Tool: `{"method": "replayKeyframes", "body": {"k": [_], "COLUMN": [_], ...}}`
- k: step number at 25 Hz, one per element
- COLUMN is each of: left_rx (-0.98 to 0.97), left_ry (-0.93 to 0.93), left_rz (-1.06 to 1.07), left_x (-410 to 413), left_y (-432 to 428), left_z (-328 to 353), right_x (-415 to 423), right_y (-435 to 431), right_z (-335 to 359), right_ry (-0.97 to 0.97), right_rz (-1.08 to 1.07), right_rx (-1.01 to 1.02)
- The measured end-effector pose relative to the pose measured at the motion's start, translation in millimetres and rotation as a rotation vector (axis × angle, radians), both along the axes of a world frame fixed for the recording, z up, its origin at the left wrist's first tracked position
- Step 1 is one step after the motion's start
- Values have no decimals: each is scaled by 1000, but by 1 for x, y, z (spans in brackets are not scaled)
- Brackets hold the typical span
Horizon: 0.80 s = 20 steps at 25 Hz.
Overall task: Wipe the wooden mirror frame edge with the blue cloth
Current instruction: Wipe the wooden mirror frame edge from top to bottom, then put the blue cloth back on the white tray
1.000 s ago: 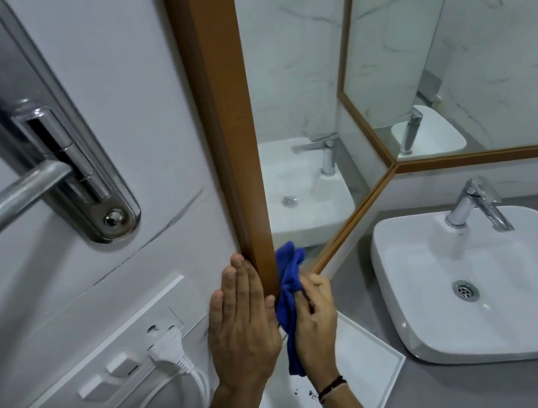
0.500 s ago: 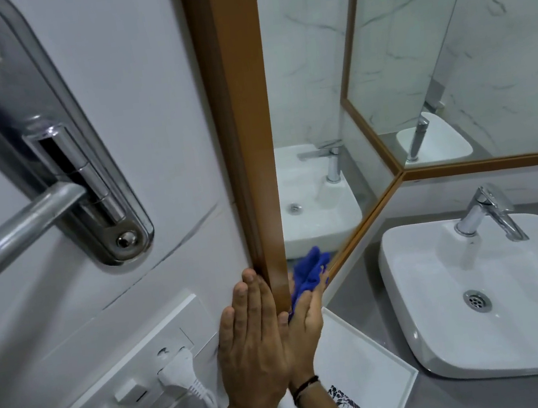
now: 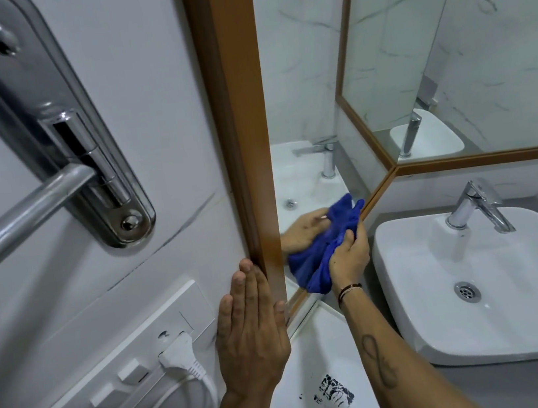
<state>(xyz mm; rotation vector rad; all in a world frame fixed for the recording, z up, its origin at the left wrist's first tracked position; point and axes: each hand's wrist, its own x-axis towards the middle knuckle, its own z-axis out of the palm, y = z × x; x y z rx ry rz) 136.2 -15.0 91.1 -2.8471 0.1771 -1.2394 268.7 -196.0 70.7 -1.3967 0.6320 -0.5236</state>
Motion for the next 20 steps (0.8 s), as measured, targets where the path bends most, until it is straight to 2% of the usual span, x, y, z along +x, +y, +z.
{"method": "replayKeyframes", "body": {"k": [3, 4, 7, 9, 11, 12, 13, 14, 15, 19, 20], "left_rx": [-95, -125, -224, -210, -188, -179, -162, -145, -116, -31, -20], "left_ry": [76, 117, 319, 497, 732, 822, 894, 934, 979, 1040, 963], "left_rz": [-34, -54, -75, -65, -61, -60, -57, -49, -43, -11, -15], "left_x": [-11, -19, -55, -81, -100, -105, -109, -113, -117, -121, -122], "left_y": [-9, -13, -20, -18, -14, -13, -11, -11, -11, -5, -8], "left_z": [-4, -11, -48, -73, -91, -101, -108, -116, -118, -117, -109], "right_x": [-33, -51, -109, -146, -177, -193, -208, -219, -221, -203, -199], "right_y": [-5, -3, 0, 3, 11, 15, 16, 17, 17, 11, 9], "right_z": [-1, -5, -48, -87, -135, -155, -181, -199, -204, -164, -148], "right_ry": [-22, -15, 38, 102, 309, 430, 512, 571, 574, 524, 477], "right_rz": [30, 66, 193, 315, 666, 874, 1032, 1136, 1168, 1083, 1058], "right_rx": [45, -31, -470, -639, -697, -816, -1017, -1186, -1254, -1233, -1222]}}
